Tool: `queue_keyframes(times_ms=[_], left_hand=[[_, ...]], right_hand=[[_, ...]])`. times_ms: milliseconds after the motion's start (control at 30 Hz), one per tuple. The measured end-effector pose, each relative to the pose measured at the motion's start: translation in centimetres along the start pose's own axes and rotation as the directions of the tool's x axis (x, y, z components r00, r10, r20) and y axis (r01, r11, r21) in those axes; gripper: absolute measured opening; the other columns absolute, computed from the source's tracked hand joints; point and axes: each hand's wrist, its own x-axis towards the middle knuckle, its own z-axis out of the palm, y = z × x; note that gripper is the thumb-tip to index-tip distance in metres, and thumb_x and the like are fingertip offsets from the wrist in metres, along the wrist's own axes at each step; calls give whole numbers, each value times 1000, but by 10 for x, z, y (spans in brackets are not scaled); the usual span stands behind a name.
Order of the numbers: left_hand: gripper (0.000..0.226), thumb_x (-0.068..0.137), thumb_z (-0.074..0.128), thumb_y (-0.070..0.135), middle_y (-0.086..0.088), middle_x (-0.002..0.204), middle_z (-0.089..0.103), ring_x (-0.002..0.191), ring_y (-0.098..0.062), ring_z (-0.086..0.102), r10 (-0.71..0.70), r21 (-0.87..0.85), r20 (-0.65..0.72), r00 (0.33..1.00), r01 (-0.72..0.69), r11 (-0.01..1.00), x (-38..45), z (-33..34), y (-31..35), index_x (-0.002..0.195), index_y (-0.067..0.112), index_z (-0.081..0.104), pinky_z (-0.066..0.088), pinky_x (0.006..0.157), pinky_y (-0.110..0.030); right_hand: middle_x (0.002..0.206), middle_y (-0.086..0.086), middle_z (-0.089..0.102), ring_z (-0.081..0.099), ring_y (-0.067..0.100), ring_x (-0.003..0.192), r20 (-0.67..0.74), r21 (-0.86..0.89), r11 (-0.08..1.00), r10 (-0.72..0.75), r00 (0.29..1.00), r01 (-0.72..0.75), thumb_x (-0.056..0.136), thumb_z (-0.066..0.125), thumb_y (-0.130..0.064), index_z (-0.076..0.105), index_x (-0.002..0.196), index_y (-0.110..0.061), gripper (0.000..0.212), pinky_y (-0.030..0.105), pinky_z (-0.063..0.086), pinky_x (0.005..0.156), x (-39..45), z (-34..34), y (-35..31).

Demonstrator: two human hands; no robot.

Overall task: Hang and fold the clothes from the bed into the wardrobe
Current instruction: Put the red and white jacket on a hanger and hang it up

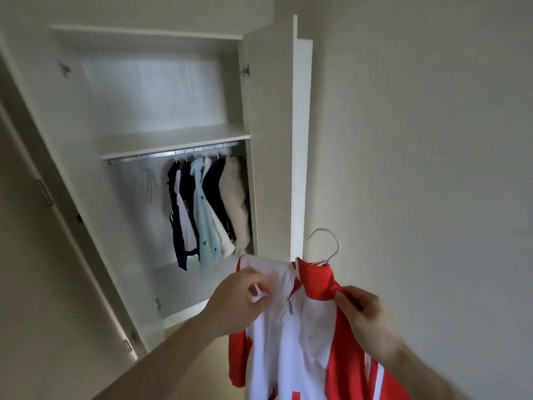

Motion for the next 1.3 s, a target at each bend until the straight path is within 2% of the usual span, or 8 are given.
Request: queue_keyframes(times_ms=[200, 333, 533, 667, 800, 900, 1033, 1300], left_hand=[[5, 89, 72, 35, 20, 91, 71, 80, -2, 67, -89, -57, 190, 978, 102, 993, 30, -60, -51, 89, 32, 75, 53, 75, -17], [18, 92, 71, 41, 16, 100, 73, 81, 3, 66, -112, -85, 333, 936, 149, 985, 53, -81, -82, 101, 27, 76, 50, 73, -12], [37, 85, 67, 68, 12, 98, 75, 88, -6, 73, -301, -126, 372, 878, 369, 921, 102, -97, -129, 94, 32, 74, 58, 92, -30], [54, 80, 67, 72, 2, 98, 78, 90, -15, 75, -404, -176, 283, 870, 461, 870, 145, -103, -171, 101, 23, 76, 60, 91, -38], [29, 96, 64, 31, -15, 93, 77, 86, -31, 74, -527, -329, 187, 829, 559, 761, 191, -103, -200, 106, 5, 69, 55, 63, -25], [24, 97, 61, 34, -7, 81, 76, 73, -22, 74, -624, -431, 143, 768, 616, 660, 226, -105, -213, 102, 12, 67, 52, 56, -23], [22, 95, 62, 25, 6, 59, 54, 54, -11, 53, -663, -323, -20, 749, 622, 713, 265, -113, -249, 78, 12, 58, 44, 56, -22], [18, 107, 47, 32, 10, 69, 62, 59, 2, 59, -651, -239, -453, 609, 621, 747, 275, -142, -328, 96, 32, 61, 44, 57, -12]], right_hand=[[75, -7, 74, 67, 6, 68, 91, 80, 996, 24, 996, -32, 103, 57, -29, 77, 93, -27, 24, 33, 53, 68, 88, 86, -39], [101, 0, 79, 75, 21, 98, 231, 229, 970, 28, 973, -83, 105, 54, -28, 76, 105, -24, 23, 45, 56, 96, 147, 141, -62], [103, 4, 78, 76, 21, 94, 386, 289, 943, 42, 921, -164, 103, 58, -23, 71, 110, -20, 15, 40, 62, 88, 244, 211, -90], [104, 7, 77, 76, 25, 95, 465, 246, 956, 30, 885, -162, 100, 62, -23, 70, 112, -17, 15, 46, 61, 91, 316, 256, -93], [105, 4, 75, 75, 20, 95, 552, 228, 959, 14, 834, -167, 100, 61, -26, 68, 113, -18, 16, 39, 61, 89, 379, 291, -91], [102, 7, 74, 74, 19, 90, 596, 279, 940, -10, 803, -195, 100, 61, -16, 67, 112, -10, 15, 28, 60, 77, 424, 313, -97], [109, 11, 73, 73, 26, 101, 683, 239, 957, -45, 729, -165, 99, 63, -16, 65, 113, -12, 15, 38, 61, 89, 484, 351, -108], [115, 15, 74, 73, 25, 103, 832, 134, 987, -61, 551, -93, 100, 61, -11, 64, 124, -15, 24, 29, 60, 81, 555, 423, -139]])
